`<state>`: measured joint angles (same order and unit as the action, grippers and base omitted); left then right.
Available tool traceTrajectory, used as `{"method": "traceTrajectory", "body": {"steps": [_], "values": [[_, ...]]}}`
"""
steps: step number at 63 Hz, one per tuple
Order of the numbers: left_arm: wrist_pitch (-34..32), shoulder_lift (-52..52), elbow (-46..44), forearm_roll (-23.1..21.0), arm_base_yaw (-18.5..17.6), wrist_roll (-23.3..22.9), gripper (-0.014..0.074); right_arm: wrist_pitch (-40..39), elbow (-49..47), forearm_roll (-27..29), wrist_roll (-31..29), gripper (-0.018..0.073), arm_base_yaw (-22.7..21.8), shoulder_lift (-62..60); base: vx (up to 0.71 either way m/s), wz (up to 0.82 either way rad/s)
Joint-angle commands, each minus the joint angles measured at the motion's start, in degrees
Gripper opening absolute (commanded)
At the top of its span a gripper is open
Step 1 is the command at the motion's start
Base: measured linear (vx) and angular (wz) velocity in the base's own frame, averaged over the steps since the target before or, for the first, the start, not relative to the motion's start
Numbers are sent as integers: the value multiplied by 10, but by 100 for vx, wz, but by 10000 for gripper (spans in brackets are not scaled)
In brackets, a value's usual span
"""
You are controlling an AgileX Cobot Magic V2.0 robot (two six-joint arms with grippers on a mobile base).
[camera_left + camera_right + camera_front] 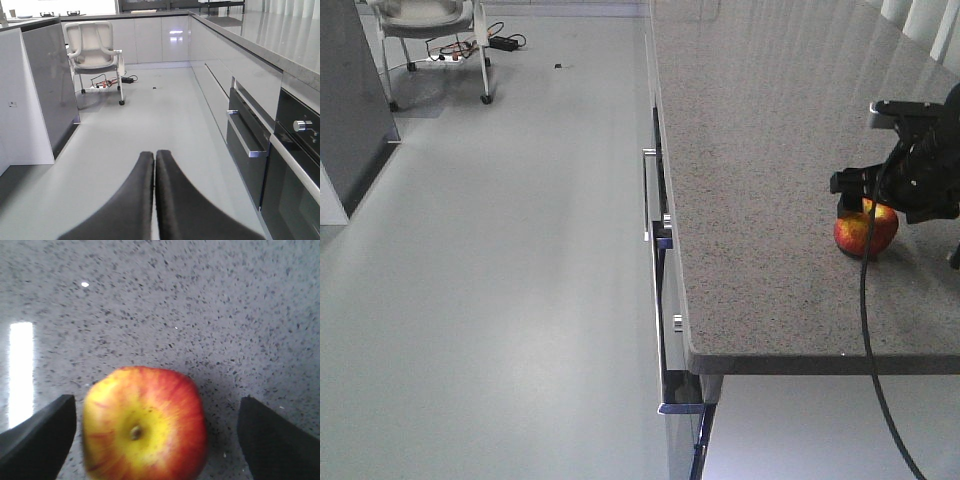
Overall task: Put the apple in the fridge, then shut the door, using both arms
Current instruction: 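Lower the open right gripper over the red-yellow apple, then close the right gripper on the apple and lift it off the counter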
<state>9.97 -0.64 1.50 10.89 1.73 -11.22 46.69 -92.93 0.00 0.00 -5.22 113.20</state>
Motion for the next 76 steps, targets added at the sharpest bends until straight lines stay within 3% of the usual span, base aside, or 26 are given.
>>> {"method": "traceTrajectory", "body": {"steps": [1,13,21,35,45,67,76], "values": [[-40,-8,12,-5,-2,-1,-6,-26,-20,15,-22,610,-10,-18,0,0],[-40,-8,12,-5,-2,-1,-6,-27,-20,50,-55,582,-10,-1,0,0],[-40,-8,12,-5,-2,-1,-6,-28,-20,53,-55,516,-10,0,0,0],[-40,-8,12,-5,-2,-1,-6,-8,-21,53,-58,202,-10,-5,0,0],[-40,-8,12,-5,-2,-1,-6,-9,-22,73,-96,-13,-7,-49,0,0],[-40,-8,12,-5,-2,-1,-6,29,-17,247,-250,-9,-7,-276,0,0],[-40,-8,12,-5,-2,-1,-6,25,40,312,-293,-8,-7,-386,0,0]]}}
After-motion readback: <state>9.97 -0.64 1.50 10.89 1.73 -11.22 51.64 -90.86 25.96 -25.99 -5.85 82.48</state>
